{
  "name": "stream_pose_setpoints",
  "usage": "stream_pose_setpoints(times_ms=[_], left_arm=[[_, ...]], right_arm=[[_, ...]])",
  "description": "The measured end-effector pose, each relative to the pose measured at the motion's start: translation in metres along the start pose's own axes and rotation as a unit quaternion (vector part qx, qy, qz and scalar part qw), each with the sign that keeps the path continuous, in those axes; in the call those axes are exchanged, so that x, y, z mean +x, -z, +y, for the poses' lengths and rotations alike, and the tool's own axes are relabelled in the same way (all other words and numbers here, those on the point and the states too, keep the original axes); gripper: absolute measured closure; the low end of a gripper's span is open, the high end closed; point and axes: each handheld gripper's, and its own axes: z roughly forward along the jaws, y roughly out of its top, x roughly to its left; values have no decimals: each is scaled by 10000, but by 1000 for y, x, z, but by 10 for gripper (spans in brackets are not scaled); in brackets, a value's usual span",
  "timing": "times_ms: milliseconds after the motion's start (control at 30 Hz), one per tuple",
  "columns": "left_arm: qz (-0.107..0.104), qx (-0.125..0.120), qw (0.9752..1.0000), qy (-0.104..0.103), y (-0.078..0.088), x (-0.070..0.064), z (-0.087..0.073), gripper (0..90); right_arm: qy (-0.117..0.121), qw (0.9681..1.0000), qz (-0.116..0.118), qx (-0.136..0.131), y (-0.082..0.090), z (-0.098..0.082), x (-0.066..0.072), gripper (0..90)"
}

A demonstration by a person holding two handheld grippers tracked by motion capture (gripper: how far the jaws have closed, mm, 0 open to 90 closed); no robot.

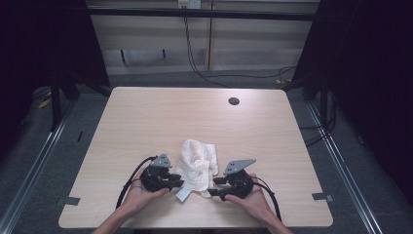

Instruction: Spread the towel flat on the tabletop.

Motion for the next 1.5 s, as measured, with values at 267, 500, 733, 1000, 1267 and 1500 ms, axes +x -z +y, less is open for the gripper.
stream_pose_setpoints(times_ms=[267, 500, 733, 1000, 1267, 1500], left_arm=[[30, 11, 10000, -19, -1, -1, -1, 700], [35, 6, 10000, -36, -1, -1, -3, 699], [41, 36, 10000, -52, -1, -2, -2, 678], [70, 38, 9999, -80, -1, -3, -3, 678], [18, -72, 9999, -131, 4, -7, 0, 645], [-243, -572, 9964, -580, 11, -36, 26, 672]], right_arm=[[208, 9998, -44, 24, -1, -3, 5, 535], [-33, 9990, 111, -434, 4, 3, 1, 551], [306, 9993, -188, -85, -11, 0, 10, 535], [633, 9975, -297, -66, -4, -9, 18, 697], [89, 9998, -76, -136, 2, -9, 4, 891], [-267, 9991, -50, -315, 19, -6, -17, 890]])
